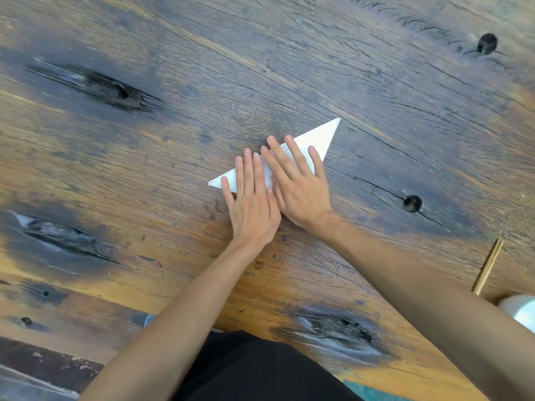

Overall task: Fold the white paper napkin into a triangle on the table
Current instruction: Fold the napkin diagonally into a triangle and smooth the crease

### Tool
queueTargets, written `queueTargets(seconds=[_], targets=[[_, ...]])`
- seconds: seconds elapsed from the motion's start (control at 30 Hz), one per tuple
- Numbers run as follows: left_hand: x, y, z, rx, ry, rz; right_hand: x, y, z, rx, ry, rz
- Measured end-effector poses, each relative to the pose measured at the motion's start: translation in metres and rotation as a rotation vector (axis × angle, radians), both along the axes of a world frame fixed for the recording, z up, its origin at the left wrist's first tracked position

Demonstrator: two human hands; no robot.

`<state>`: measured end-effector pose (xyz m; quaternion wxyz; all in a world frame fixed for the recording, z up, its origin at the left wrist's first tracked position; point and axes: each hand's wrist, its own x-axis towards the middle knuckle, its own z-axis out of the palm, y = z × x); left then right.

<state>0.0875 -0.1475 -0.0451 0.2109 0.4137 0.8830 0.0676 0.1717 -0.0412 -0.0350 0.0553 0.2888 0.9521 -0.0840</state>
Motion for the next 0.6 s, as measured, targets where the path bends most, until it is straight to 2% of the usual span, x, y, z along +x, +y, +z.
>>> queueTargets(seconds=[0.1,0.2,0.33,0.6], targets=[[-0.007,-0.004,-0.006,-0.022,0.01,-0.038,-0.004,0.001,-0.003,-0.013,0.003,-0.025],[-0.011,-0.01,-0.011,-0.001,0.044,-0.114,-0.001,0.009,-0.011,-0.061,0.003,0.108],[-0.009,-0.009,-0.013,-0.024,0.084,-0.092,0.01,0.027,-0.025,-0.057,-0.008,0.205],[-0.025,-0.028,-0.011,-0.048,0.071,-0.071,0.047,0.069,-0.029,-0.035,-0.026,0.087]])
